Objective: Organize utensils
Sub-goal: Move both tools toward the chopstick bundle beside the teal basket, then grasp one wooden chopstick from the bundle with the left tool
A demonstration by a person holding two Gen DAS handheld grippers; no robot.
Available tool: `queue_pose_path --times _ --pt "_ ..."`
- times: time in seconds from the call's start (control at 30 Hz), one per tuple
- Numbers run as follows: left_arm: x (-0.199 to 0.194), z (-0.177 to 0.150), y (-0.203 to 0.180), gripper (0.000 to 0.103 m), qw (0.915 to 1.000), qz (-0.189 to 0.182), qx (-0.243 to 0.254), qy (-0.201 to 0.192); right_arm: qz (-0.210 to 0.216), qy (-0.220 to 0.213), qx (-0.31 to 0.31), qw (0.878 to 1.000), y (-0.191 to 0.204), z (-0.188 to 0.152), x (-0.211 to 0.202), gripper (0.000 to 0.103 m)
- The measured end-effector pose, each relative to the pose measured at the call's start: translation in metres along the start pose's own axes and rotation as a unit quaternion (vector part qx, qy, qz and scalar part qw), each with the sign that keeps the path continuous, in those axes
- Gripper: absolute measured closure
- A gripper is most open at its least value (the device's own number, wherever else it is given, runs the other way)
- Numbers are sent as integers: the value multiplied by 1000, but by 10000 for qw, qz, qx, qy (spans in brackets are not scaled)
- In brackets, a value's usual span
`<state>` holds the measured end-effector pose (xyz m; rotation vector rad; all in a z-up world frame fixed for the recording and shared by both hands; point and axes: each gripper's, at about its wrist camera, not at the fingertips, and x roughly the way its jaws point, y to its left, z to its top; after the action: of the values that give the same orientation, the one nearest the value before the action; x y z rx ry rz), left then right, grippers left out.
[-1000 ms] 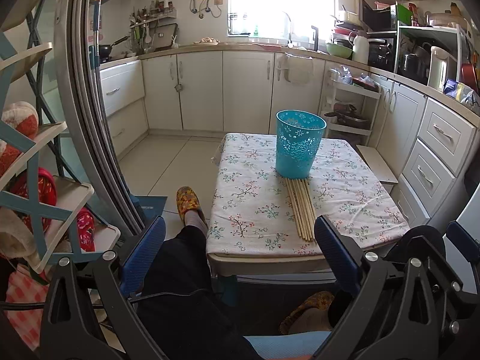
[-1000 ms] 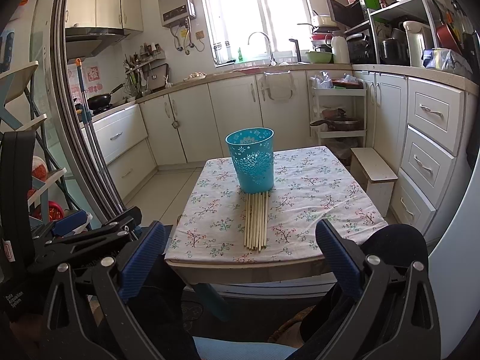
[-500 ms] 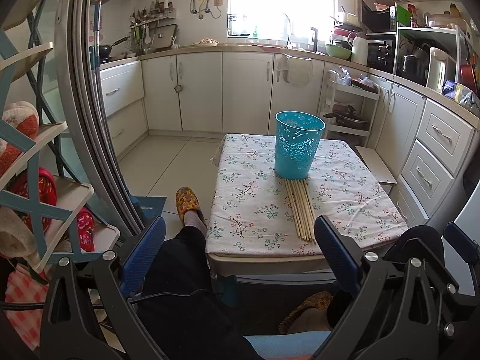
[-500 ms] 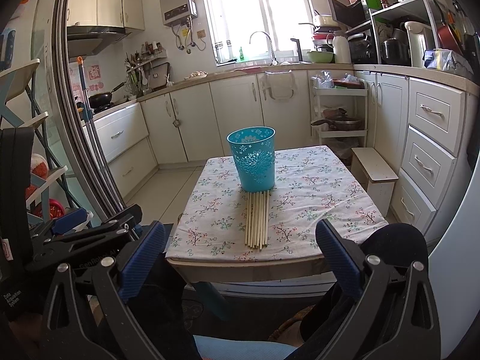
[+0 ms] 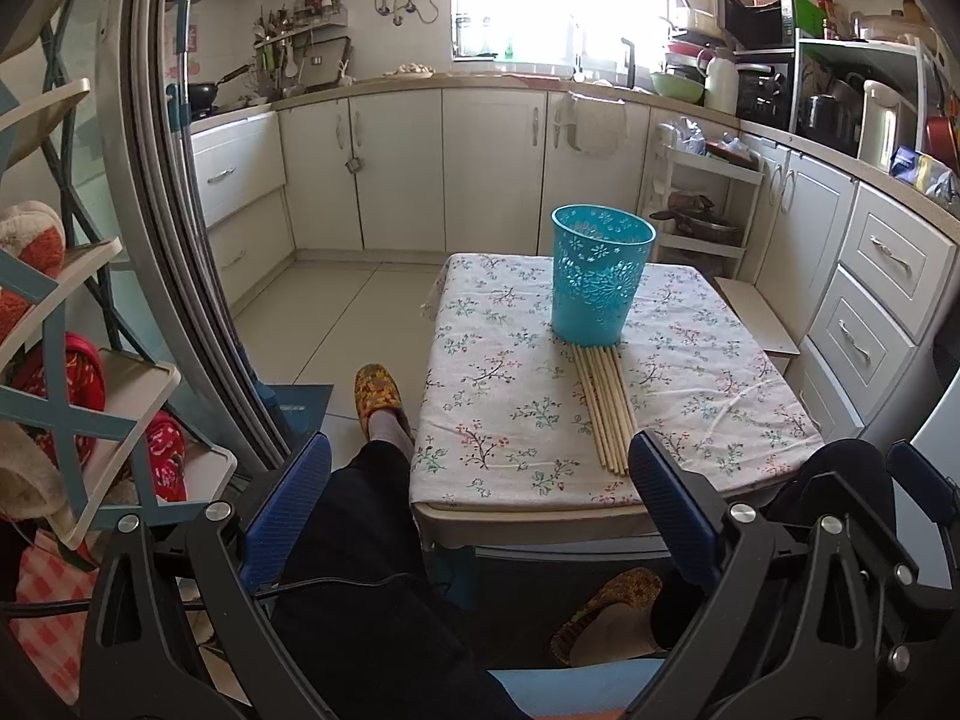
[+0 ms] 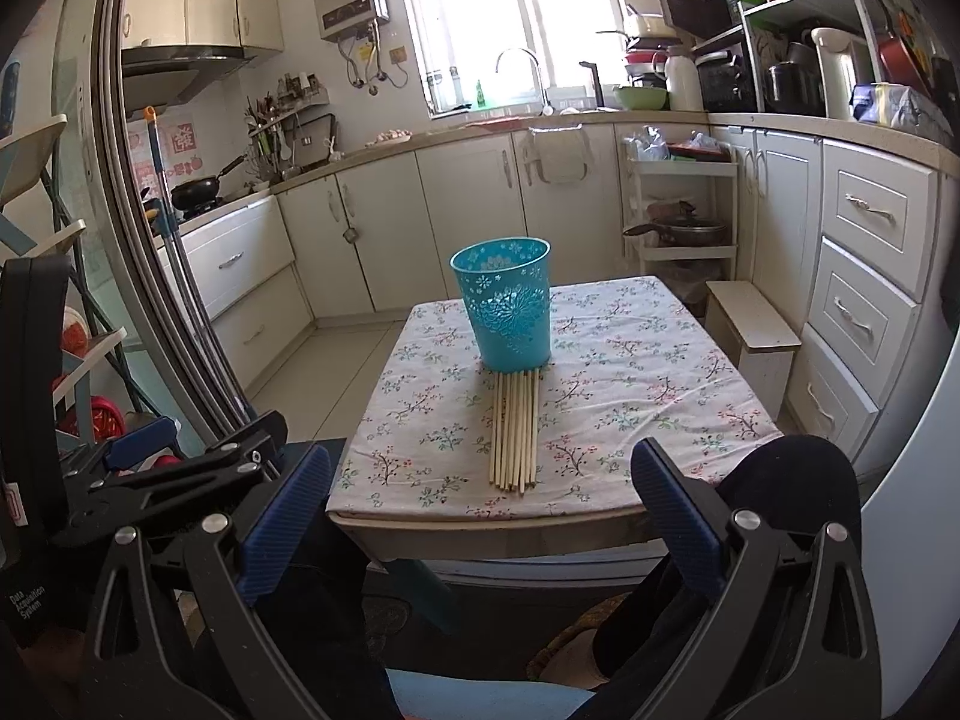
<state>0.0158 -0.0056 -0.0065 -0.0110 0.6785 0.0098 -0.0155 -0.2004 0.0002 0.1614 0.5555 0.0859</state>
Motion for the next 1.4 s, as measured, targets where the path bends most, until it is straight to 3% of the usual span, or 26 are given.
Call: queue_pose_path --times 0.23,0.4,0.6,0.63,0.7,0.8,1.0,1.2,1.4 --pt "22 5 1 8 9992 -28 39 387 -32 278 23 9996 -2 6 16 6" --pt "42 9 1 8 9993 -198 82 301 9 365 98 9993 -8 13 39 6" --pt "88 13 11 8 9974 -258 -137 654 -301 655 161 9973 -35 21 115 7" --pt "97 13 13 8 9970 -236 -165 713 -300 792 183 9962 -42 21 136 9" --pt "115 13 18 8 9959 -238 -238 840 -349 1122 167 9929 -52 19 178 31" --pt "138 16 21 8 9946 -136 -276 996 -274 1550 193 9873 -60 16 229 52" --pt "178 21 17 8 9908 -201 -395 1279 -434 1971 -119 9793 -65 13 289 76" --pt "215 27 7 8 9884 -178 -358 1462 -36 2089 151 9778 -64 15 323 91" --pt "258 37 -16 8 9864 -200 -248 1614 143 2234 -284 9742 -69 15 317 95"
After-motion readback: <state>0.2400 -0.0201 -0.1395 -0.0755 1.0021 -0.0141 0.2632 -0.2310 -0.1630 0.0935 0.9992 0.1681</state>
